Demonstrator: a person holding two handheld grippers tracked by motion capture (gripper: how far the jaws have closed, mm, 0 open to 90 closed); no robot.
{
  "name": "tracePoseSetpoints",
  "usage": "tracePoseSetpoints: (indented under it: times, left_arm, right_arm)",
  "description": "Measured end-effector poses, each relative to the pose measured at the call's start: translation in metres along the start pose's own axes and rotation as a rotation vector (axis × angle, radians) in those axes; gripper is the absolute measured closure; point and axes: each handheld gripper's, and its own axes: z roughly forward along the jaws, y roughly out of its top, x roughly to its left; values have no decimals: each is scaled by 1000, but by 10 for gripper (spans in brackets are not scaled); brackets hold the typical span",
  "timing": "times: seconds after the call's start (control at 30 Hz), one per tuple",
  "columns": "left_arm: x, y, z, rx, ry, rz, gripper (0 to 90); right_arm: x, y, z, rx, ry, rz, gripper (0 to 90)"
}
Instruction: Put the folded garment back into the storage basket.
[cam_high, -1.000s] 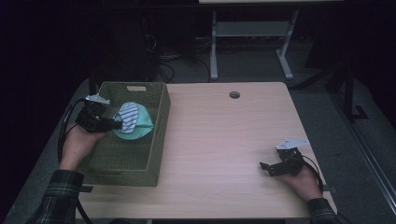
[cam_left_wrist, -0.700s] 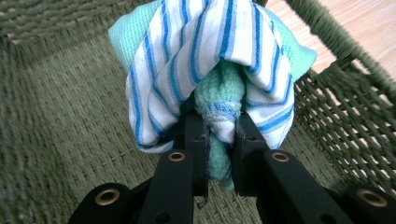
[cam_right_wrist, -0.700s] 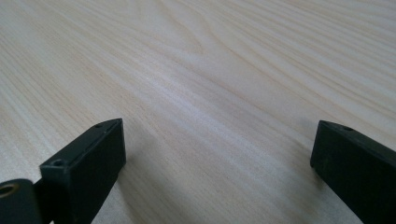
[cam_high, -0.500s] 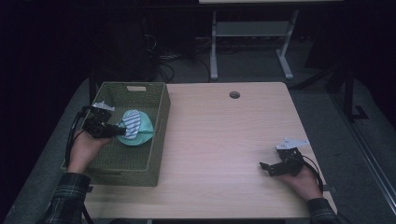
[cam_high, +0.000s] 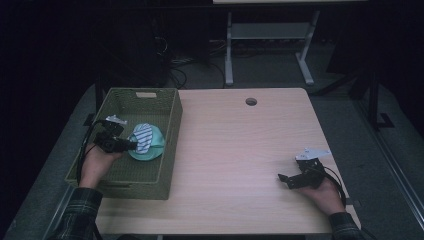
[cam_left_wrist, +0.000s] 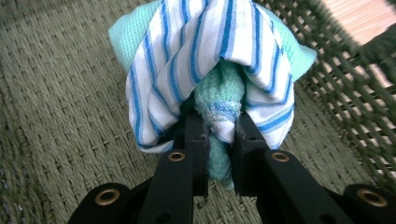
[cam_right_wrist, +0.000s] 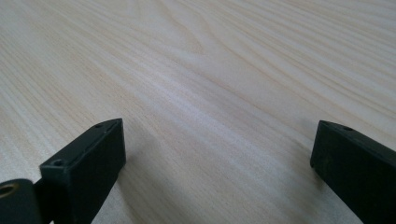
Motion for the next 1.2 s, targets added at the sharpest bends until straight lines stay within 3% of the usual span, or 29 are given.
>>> tracePoseSetpoints:
  times: [0.43,0.63,0.8,1.2]
  left_arm:
    - [2,-5,19,77,-1,-4,754]
    - [4,-8,29,168,8,-8,708]
    - [5,-9,34,216,21,-10,664]
    - [7,-1,14,138,42,-25,352]
  right_arm:
    - [0,0,0,1,0,1,29]
    - [0,0,0,0,0,1,29]
    - [0,0,0,0,0,1,29]
    - [0,0,0,-2,0,-1,29]
